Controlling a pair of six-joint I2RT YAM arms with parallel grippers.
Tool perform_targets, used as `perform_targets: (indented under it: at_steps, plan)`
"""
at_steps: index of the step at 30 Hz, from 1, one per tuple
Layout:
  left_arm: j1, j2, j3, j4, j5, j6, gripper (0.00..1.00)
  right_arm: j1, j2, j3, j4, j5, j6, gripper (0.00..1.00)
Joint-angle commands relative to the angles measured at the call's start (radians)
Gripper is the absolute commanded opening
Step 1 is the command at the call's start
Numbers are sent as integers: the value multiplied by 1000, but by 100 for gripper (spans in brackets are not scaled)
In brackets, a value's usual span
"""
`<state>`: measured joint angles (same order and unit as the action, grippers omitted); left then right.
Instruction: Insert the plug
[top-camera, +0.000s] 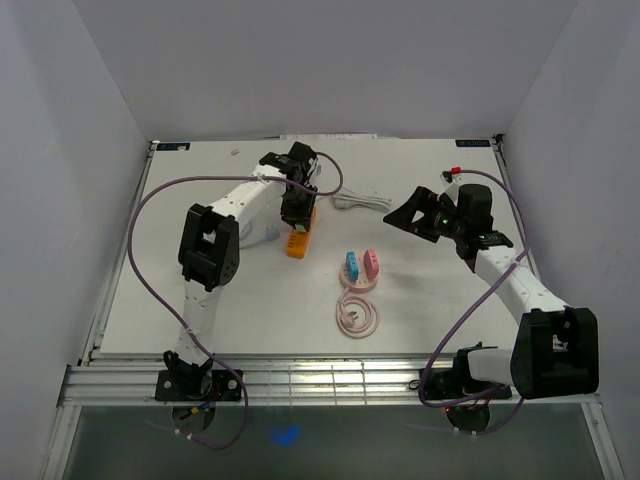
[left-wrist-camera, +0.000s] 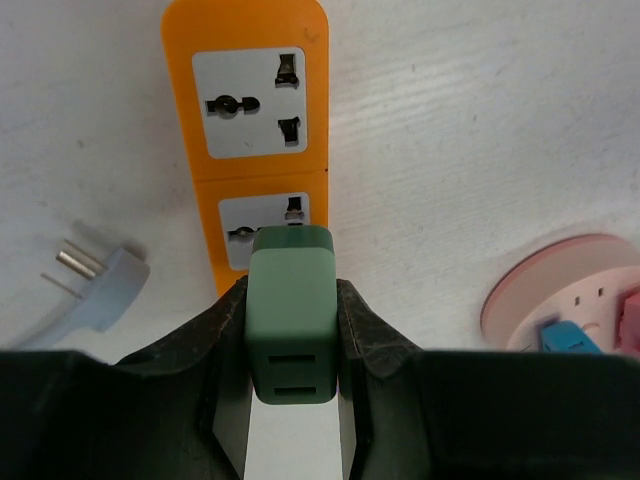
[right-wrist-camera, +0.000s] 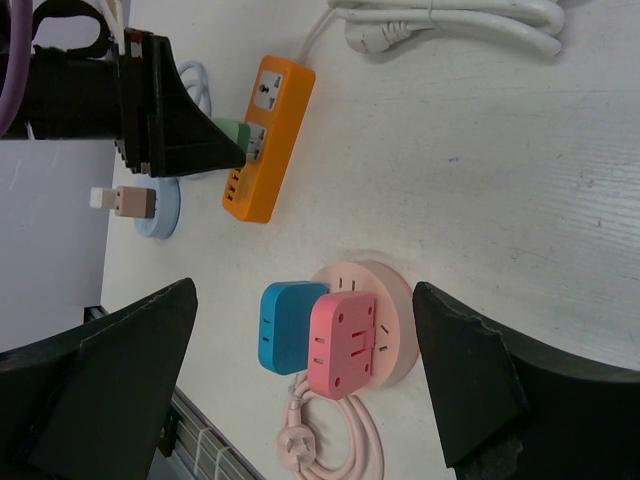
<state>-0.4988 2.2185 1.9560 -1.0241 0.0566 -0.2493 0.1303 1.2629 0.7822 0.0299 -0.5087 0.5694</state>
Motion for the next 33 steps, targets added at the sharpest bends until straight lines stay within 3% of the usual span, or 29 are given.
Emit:
perform_targets:
  at_steps: [1, 17, 29, 33]
  plan:
    - [2, -72, -113, -94, -1, 21, 0, -6, -25, -18, 45, -21, 1, 93]
    - [-18, 44, 75, -133, -37, 93, 0, -6, -50, -29, 36, -25, 1, 93]
    - [-26, 38, 32, -103, -23, 68, 0, -6, -43, -20, 34, -28, -2, 92]
    - [-40, 38, 17, -103, -90, 51, 0, -6, -42, -23, 34, -27, -5, 92]
